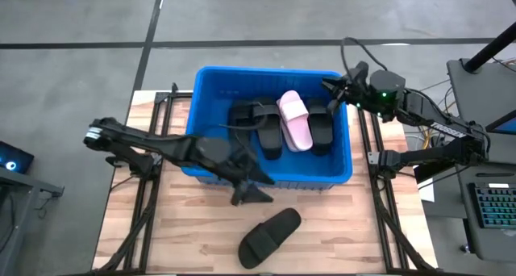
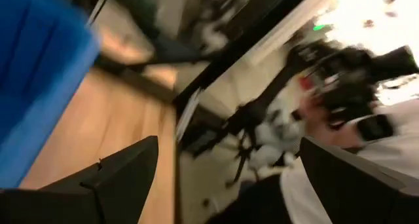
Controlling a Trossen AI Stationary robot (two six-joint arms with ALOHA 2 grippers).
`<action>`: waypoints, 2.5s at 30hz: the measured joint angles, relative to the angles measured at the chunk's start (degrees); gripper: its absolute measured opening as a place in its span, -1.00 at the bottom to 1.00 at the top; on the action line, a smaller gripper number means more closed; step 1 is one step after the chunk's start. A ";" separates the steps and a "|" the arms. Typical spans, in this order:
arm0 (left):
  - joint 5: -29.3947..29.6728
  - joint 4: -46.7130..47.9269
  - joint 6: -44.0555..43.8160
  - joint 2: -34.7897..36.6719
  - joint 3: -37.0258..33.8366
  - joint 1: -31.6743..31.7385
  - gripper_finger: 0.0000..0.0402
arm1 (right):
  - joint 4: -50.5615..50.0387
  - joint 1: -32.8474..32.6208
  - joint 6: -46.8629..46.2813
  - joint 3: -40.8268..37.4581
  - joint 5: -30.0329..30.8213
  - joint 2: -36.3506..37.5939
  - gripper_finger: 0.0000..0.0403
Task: Pick and place slides into bin
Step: Put the black slide into the blue bin
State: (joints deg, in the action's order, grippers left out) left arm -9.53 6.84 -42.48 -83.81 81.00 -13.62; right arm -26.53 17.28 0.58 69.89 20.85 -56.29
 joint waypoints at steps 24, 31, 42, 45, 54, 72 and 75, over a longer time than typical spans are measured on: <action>-2.31 10.47 1.61 -21.22 12.11 -8.36 0.77 | -13.88 0.00 -2.11 -0.02 -0.01 0.36 -0.72; -8.44 17.98 8.39 -26.17 16.16 -8.32 0.77 | -13.98 0.00 -0.74 -0.02 -0.01 0.35 -0.72; -6.04 27.23 23.43 -28.72 17.17 -8.24 0.77 | -13.98 0.00 -0.44 -1.04 0.04 0.26 -0.72; -5.39 29.85 23.76 -28.66 16.87 -9.11 0.77 | -13.96 0.00 -0.42 -1.89 0.06 0.26 -0.72; 14.11 34.37 31.16 -28.54 17.23 -15.19 0.77 | -13.91 0.00 -0.53 -4.78 0.19 0.26 -0.72; 45.92 34.32 35.37 -36.92 18.04 -27.15 0.77 | -13.43 0.00 -1.44 -4.87 0.03 0.37 -0.72; 45.86 34.16 34.68 -38.51 18.05 -27.11 0.77 | -13.43 0.00 -1.44 -4.87 -0.01 0.37 -0.72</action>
State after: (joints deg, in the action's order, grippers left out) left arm 36.33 41.00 -7.81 -122.31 99.05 -40.73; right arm -39.97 17.28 -0.86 65.01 20.84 -55.92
